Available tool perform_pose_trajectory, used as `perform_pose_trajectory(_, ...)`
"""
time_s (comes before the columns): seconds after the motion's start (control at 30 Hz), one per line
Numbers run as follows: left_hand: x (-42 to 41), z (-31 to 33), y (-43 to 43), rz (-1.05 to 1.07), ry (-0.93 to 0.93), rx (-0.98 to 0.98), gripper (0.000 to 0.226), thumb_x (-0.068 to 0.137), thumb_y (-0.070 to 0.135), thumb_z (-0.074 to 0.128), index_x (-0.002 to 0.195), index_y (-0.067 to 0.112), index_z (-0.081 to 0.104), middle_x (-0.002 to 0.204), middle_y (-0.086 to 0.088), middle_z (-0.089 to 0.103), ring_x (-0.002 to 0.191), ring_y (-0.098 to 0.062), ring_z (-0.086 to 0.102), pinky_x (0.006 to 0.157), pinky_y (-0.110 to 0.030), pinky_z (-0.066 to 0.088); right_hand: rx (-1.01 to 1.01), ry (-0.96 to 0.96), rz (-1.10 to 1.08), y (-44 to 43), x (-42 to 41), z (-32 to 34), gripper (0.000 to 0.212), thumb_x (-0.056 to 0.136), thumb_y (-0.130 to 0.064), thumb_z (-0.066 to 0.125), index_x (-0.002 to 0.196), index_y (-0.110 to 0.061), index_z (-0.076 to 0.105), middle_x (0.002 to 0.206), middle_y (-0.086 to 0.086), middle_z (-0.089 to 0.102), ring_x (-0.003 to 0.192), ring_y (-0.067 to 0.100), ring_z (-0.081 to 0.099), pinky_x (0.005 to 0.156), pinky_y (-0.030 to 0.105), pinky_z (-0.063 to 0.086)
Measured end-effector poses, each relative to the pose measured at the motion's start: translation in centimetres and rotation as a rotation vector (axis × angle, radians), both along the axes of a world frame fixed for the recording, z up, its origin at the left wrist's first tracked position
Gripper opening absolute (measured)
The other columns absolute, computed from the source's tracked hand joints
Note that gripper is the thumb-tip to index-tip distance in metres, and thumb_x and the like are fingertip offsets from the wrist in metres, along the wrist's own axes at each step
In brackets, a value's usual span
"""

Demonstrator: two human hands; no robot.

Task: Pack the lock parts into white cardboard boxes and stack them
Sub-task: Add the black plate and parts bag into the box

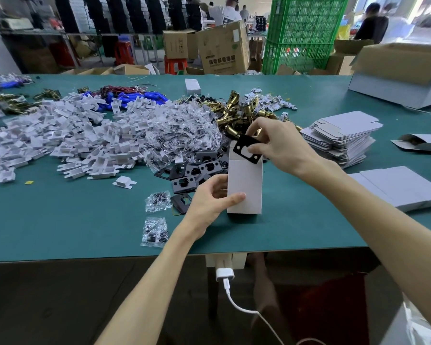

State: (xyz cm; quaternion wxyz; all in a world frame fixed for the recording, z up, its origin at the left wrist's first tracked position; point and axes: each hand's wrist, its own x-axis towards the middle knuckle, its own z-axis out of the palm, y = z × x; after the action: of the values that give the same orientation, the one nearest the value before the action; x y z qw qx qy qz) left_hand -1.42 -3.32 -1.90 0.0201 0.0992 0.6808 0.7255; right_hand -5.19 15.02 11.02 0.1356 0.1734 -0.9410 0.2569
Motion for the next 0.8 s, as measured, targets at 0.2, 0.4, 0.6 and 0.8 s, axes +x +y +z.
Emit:
perform_pose_trajectory(0.2, 0.0, 0.0, 0.0, 0.003, 0.001, 0.006, 0.044, 0.084, 0.014, 0.086, 0.124, 0.016, 0.067, 0.117, 0.004, 0.078, 0.106, -0.012, 0.073, 0.087, -0.021, 0.055, 0.043, 0.053, 0.032, 0.1, 0.1, 0.1, 0.016, 0.093, -0.023, 0.074, 0.108, -0.022, 0.071, 0.082, -0.007, 0.069, 0.091, 0.024, 0.064, 0.107, 0.049, 0.036)
perform_pose_trajectory(0.4, 0.0, 0.0, 0.0, -0.009, 0.003, 0.002, 0.045, 0.084, 0.013, 0.086, 0.124, 0.016, 0.067, 0.117, 0.004, 0.077, 0.105, -0.012, 0.073, 0.086, -0.020, 0.056, 0.088, 0.153, 0.021, 0.7, -0.4, 0.6, 0.011, 0.095, -0.027, 0.071, 0.106, -0.026, 0.071, 0.085, -0.009, 0.070, 0.096, 0.022, 0.062, 0.096, 0.035, 0.024)
perform_pose_trajectory(0.6, 0.0, -0.1, 0.0, 0.014, -0.006, 0.009, 0.039, 0.087, 0.018, 0.083, 0.123, 0.014, 0.069, 0.117, 0.002, 0.077, 0.106, -0.013, 0.073, 0.087, -0.021, 0.055, 0.148, 0.033, 0.034, 0.4, -0.3, -0.4, 0.009, 0.095, -0.025, 0.071, 0.098, -0.033, 0.071, 0.083, -0.013, 0.066, 0.101, 0.021, 0.059, 0.087, 0.034, 0.020)
perform_pose_trajectory(0.8, 0.0, 0.0, 0.1, 0.029, -0.024, 0.046, 0.040, 0.086, 0.026, 0.082, 0.121, 0.011, 0.070, 0.114, -0.001, 0.078, 0.104, -0.013, 0.073, 0.086, -0.022, 0.056, 0.208, -0.056, 0.057, -0.1, -0.1, -1.4, 0.022, 0.102, -0.016, 0.059, 0.096, -0.034, 0.070, 0.079, -0.021, 0.060, 0.097, 0.015, 0.053, 0.085, 0.031, 0.016)
